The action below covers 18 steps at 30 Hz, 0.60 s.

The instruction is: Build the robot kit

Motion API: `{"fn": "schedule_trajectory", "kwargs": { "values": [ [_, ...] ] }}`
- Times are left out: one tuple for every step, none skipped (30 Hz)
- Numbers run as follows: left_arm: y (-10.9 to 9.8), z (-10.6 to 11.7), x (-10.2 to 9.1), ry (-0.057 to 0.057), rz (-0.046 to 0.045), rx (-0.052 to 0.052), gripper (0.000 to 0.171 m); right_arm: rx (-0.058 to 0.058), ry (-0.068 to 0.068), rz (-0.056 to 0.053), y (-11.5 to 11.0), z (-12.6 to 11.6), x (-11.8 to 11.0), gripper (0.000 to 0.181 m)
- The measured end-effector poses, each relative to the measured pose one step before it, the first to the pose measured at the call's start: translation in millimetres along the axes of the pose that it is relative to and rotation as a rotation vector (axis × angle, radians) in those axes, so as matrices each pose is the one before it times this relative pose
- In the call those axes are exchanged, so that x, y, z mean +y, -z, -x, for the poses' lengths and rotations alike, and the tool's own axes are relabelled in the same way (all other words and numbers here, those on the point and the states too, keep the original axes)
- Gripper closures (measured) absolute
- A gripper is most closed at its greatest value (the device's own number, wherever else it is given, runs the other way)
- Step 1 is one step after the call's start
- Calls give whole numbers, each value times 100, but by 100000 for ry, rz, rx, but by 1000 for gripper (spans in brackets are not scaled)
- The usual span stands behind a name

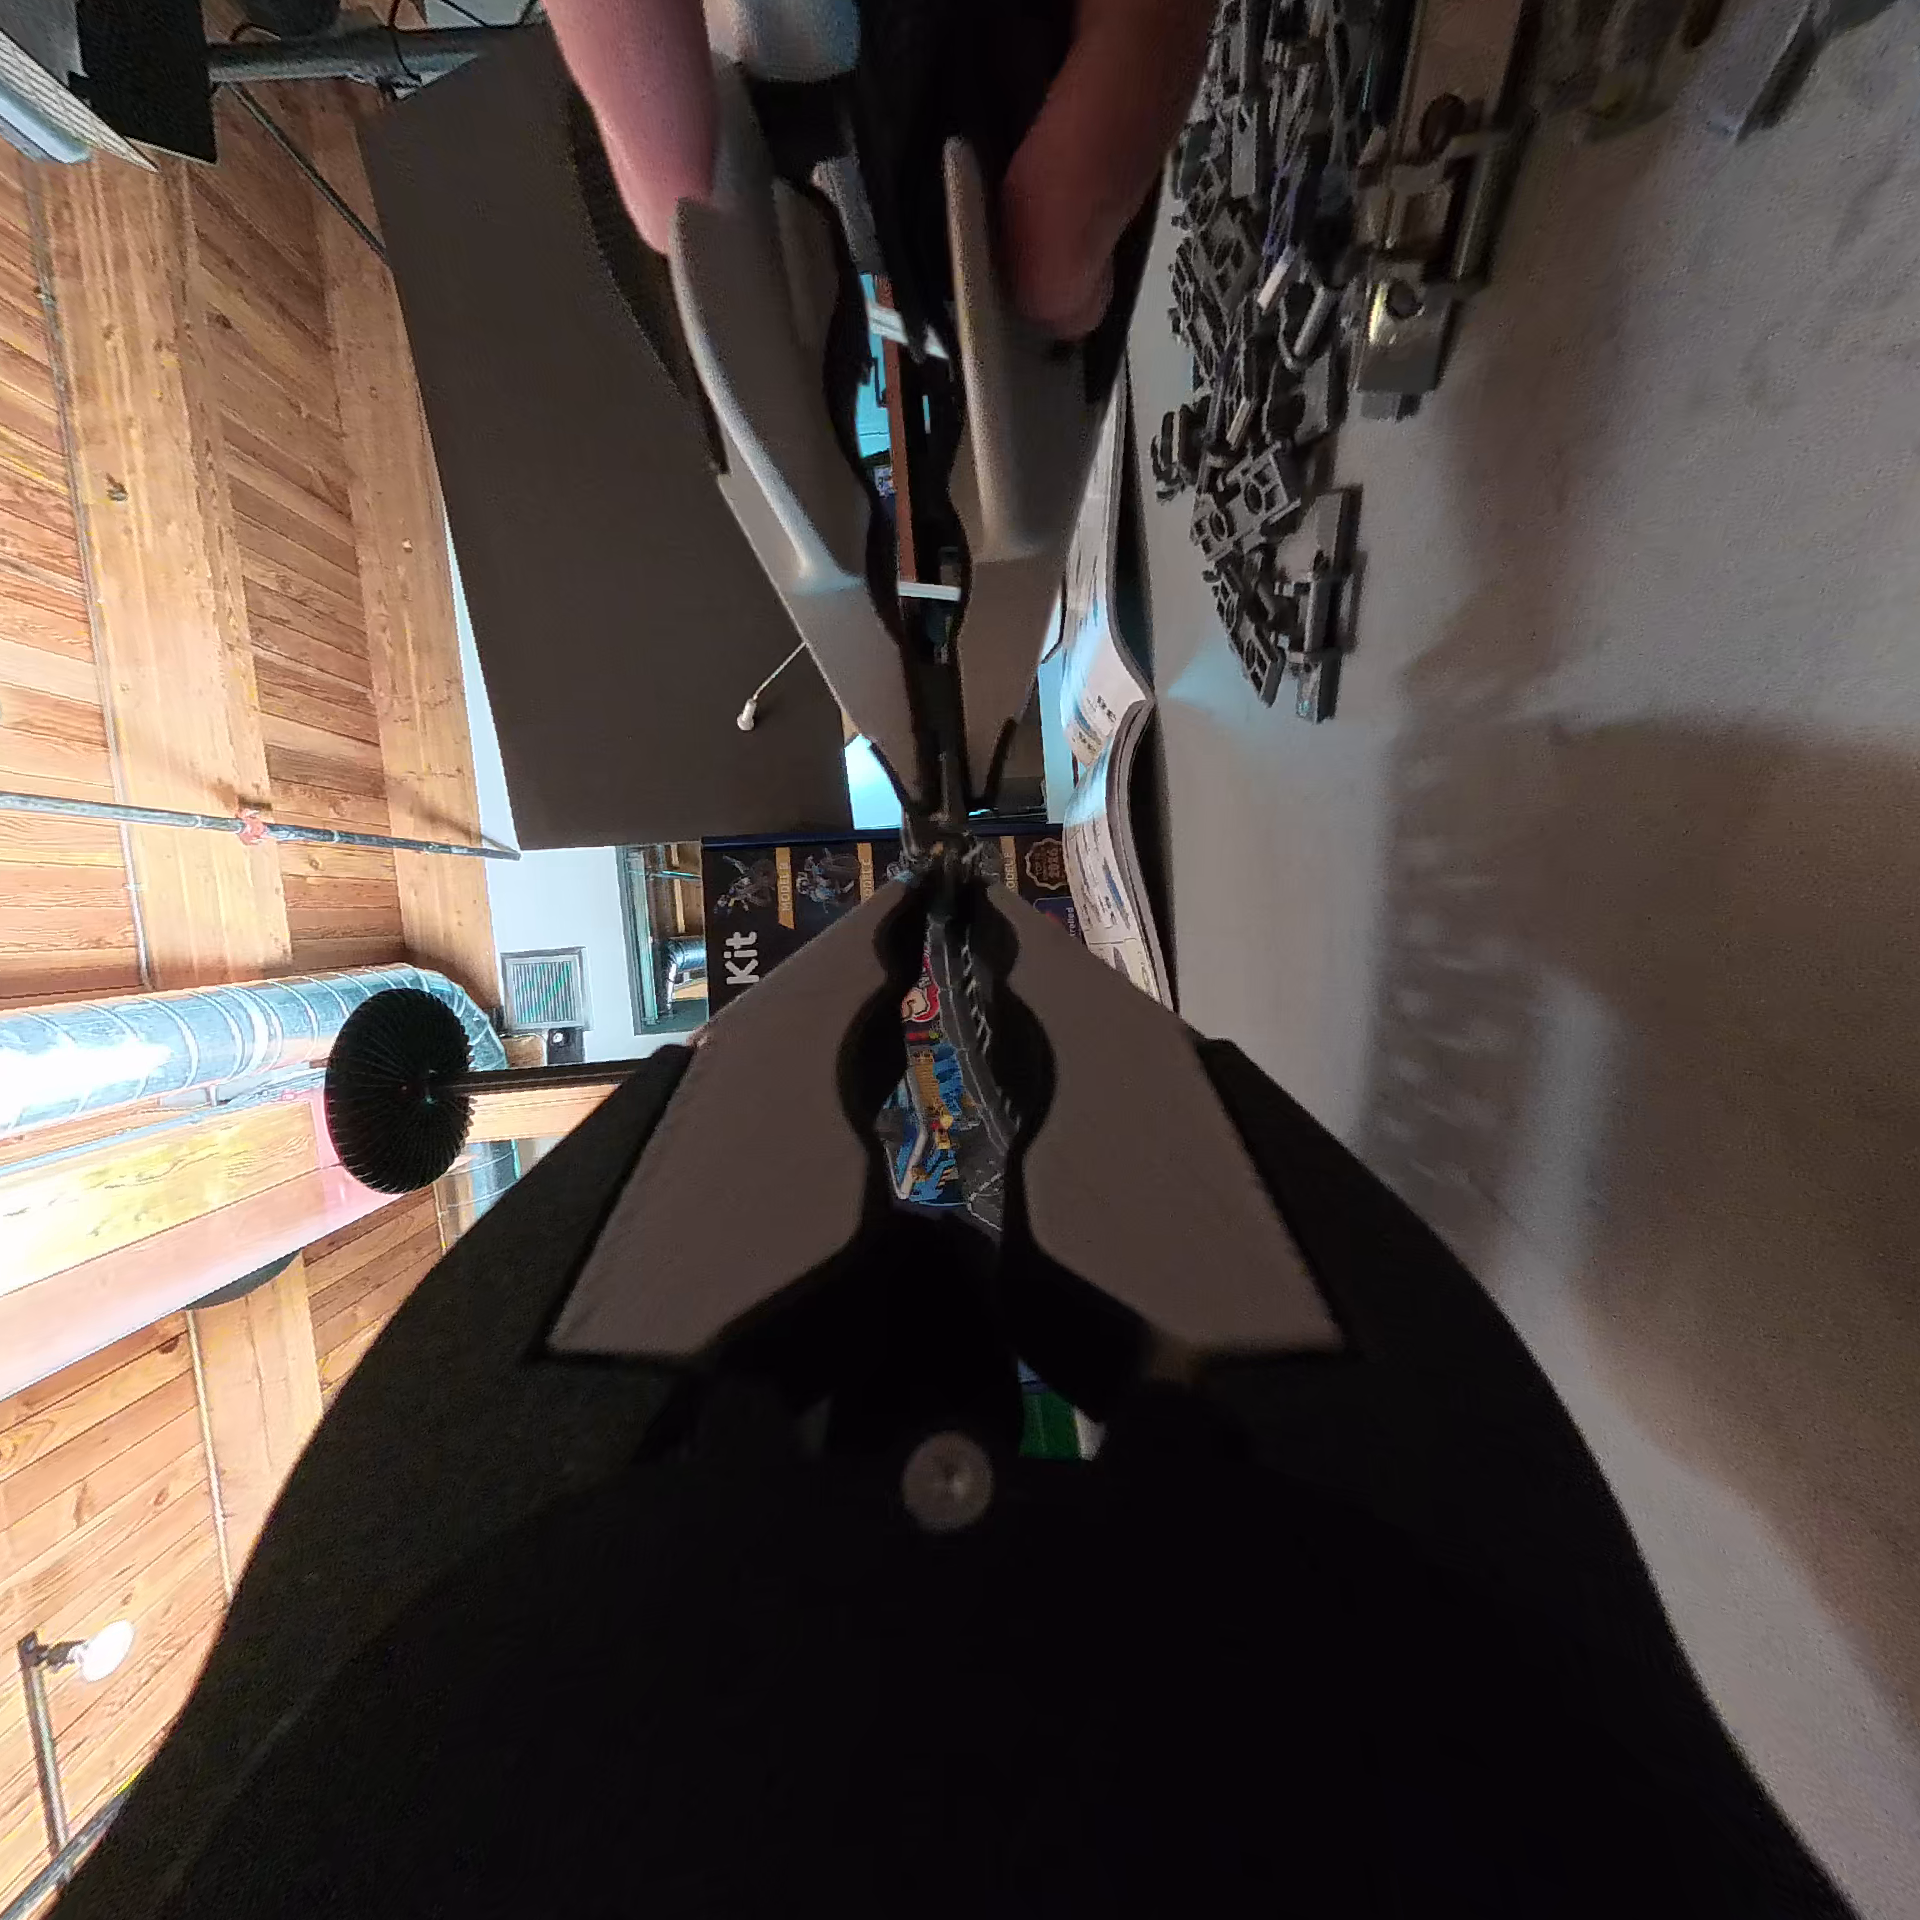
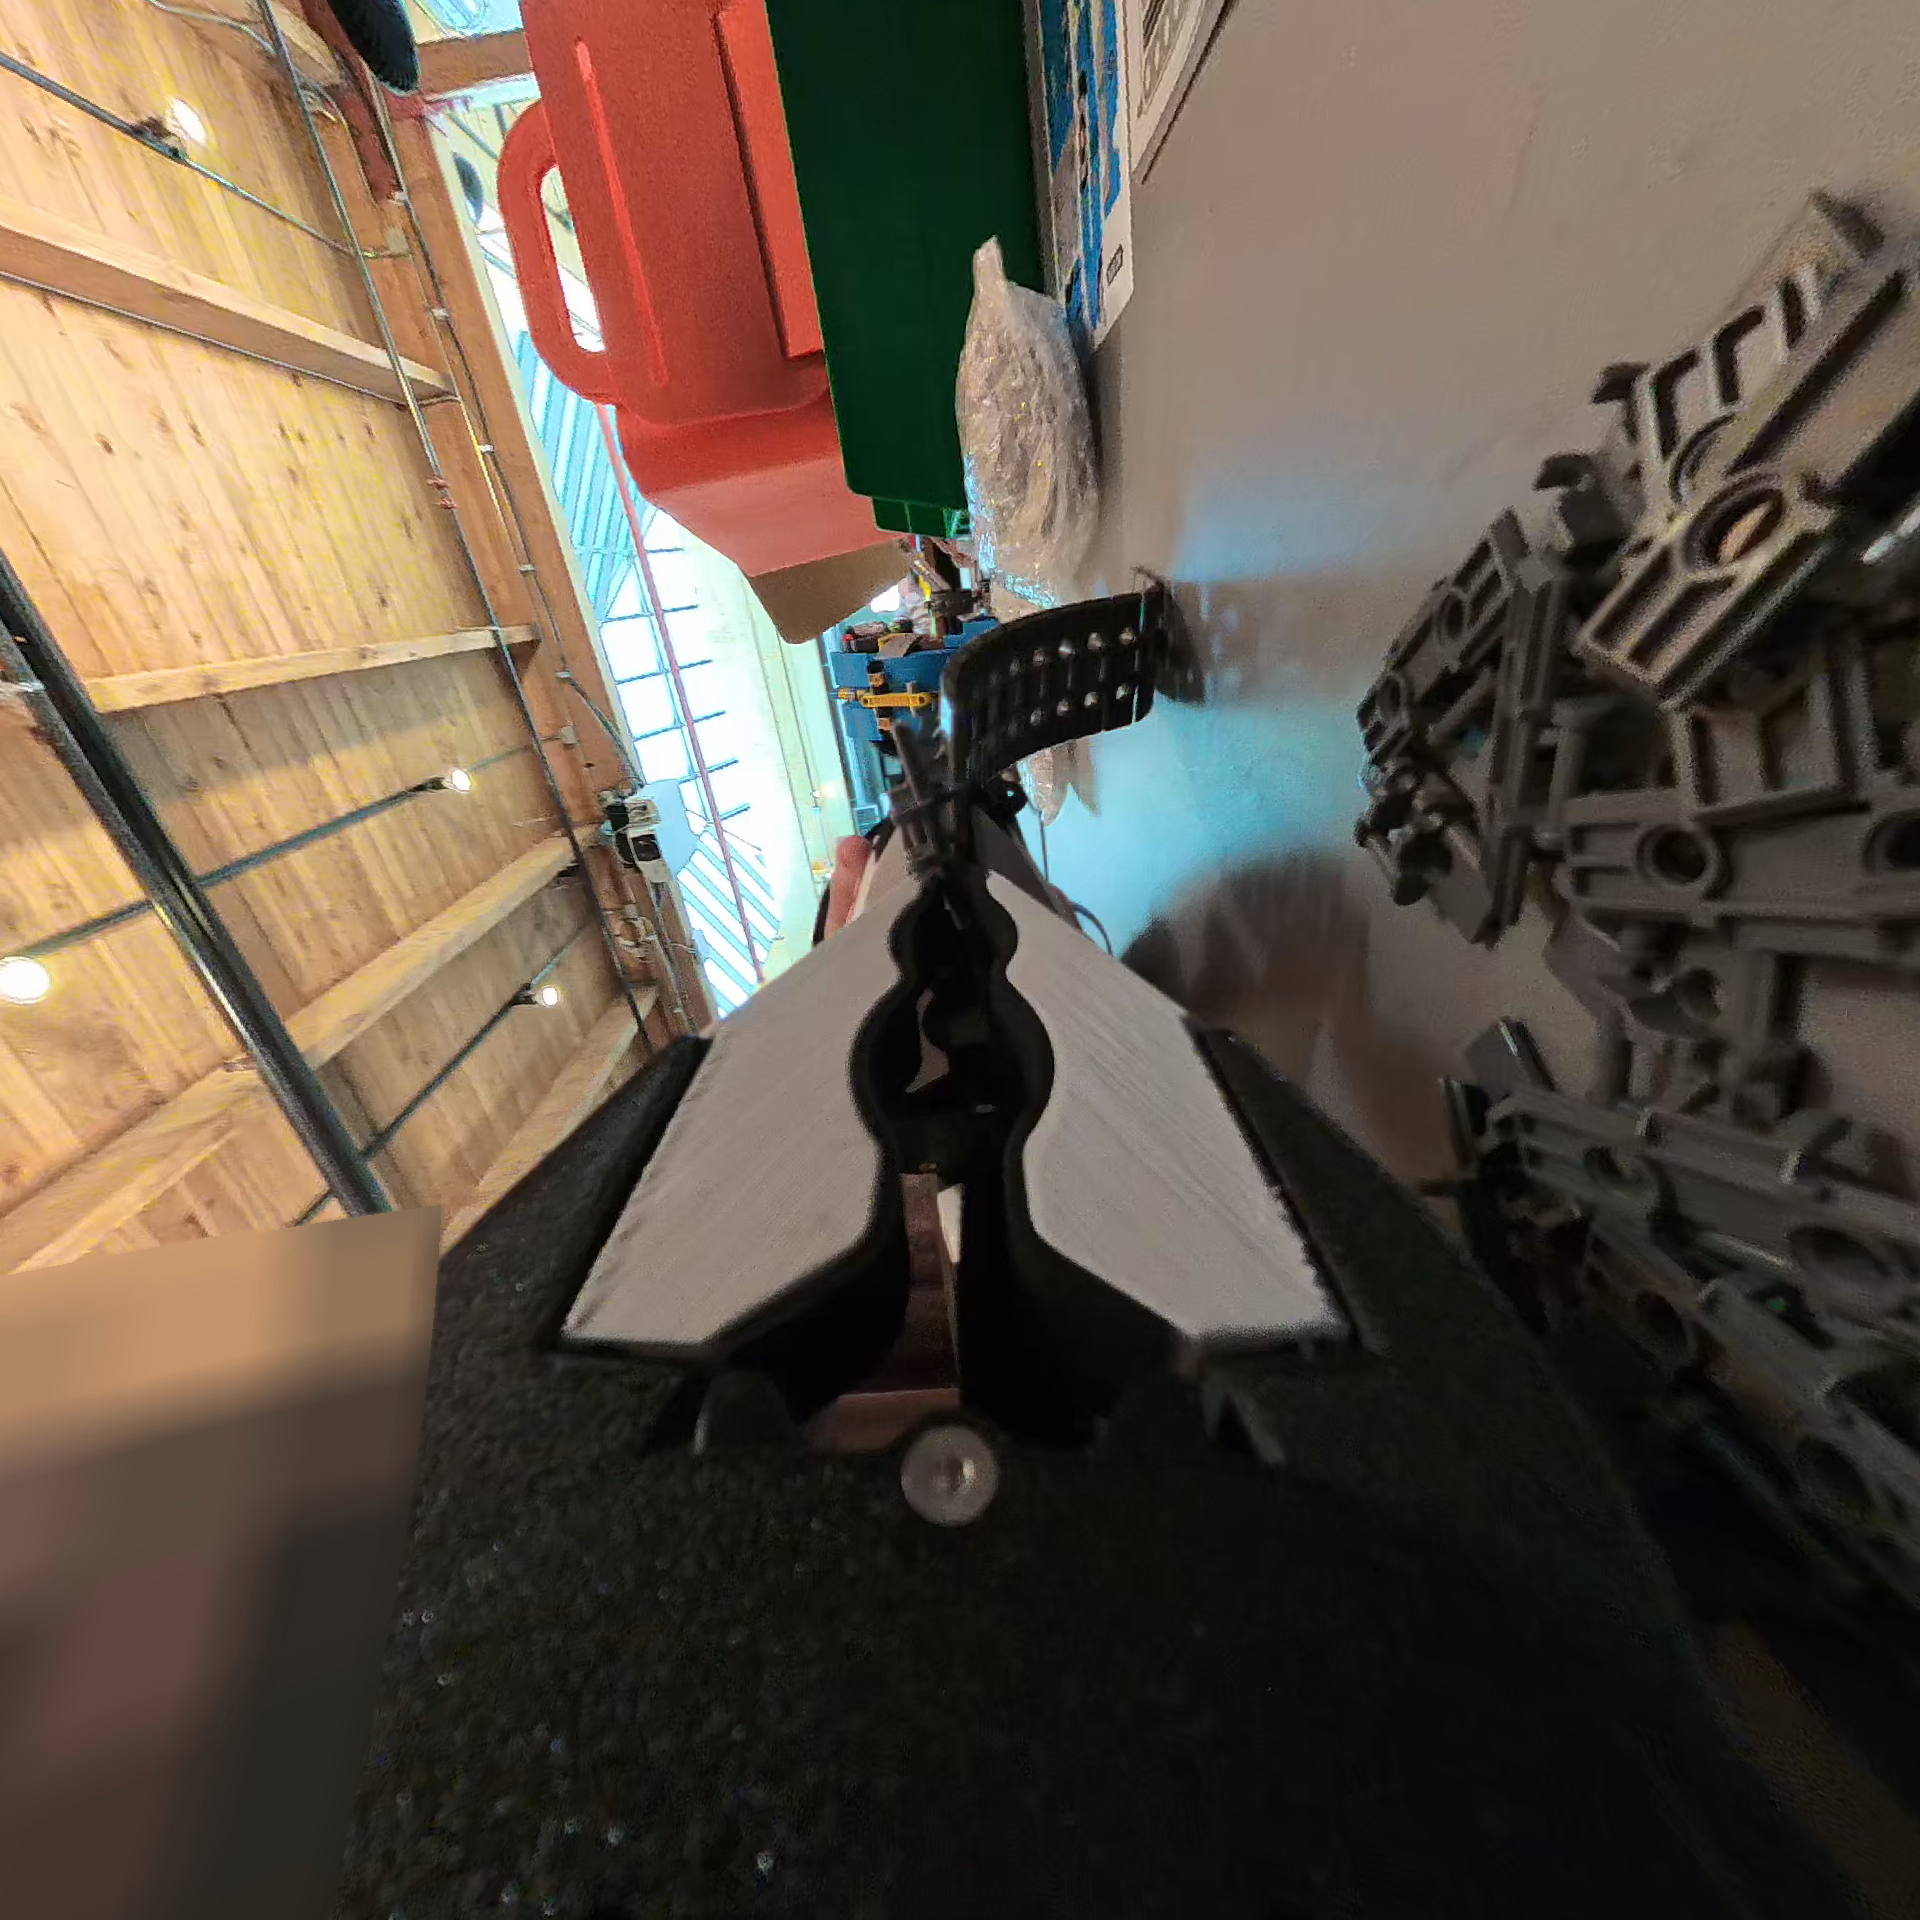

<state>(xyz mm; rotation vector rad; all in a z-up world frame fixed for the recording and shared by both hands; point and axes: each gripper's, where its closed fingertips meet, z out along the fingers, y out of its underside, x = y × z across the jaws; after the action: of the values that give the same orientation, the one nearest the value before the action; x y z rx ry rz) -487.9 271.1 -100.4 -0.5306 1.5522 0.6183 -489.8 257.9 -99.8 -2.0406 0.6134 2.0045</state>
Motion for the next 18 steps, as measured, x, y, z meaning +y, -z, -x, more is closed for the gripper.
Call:
{"fn": "schedule_trajectory", "kwargs": {
  "values": [
    [-5, -4, 3, 16, -78, 16, 165, -653, -1112, -78, -6, -25, 3, 178],
    [-8, -7, 5, 99, -15, -3, 165, -395, -822, -166, -3, -10, -15, 177],
    [4, 47, -1, -103, -55, -286, 165, -644, -739, 225, -13, 72, 33, 177],
    [5, 23, -19, -18, -138, -88, 165, -752, -924, 216, -5, 97, 49, 178],
    [-2, -9, -17, 285, -28, 72, 165, -534, -606, 102, -16, 71, 51, 178],
    [12, 7, -14, 12, -142, -66, 165, -21, -35, 411, -60, 29, 106, 178],
    [-4, 8, -9, -209, -52, -98, 165, -59, -64, 408, -61, 42, 129, 179],
    [-30, -58, 27, 82, 181, 238, 165, -444, -336, 360, -60, 88, 103, 179],
    [-31, -51, 30, 388, 36, 311, 165, -318, 6, 165, -24, 106, 75, 178],
    [-7, -23, 22, 579, -177, 351, 165, 855, 1461, -301, 4, -21, -29, 178],
    [-9, 42, 35, 505, 9, 7, 165, 1734, 2647, -142, 37, -99, -55, 180],
    [25, 79, 3, 201, -95, -180, 165, 2003, 2265, 6, 53, -138, -69, 179],
    [5, 31, 9, 59, 56, -41, 164, 684, 1109, -64, 44, 20, -49, 179],
    [8, 29, 17, -89, 120, -165, 165, 228, 510, 186, 10, 85, 15, 179],
    [36, 70, -37, -219, -191, -399, 164, -4, 154, 595, -19, 91, 114, 178],
    [29, 23, -62, -10, -275, -89, 165, -689, -394, 900, -65, 167, 179, 176],
    [6, -23, -22, 202, -3, 143, 165, -773, -734, 494, -54, 137, 139, 174],
    [1, -5, -18, -35, -75, -17, 165, -502, -97, -205, -35, 89, 48, 173]
  ]
}}
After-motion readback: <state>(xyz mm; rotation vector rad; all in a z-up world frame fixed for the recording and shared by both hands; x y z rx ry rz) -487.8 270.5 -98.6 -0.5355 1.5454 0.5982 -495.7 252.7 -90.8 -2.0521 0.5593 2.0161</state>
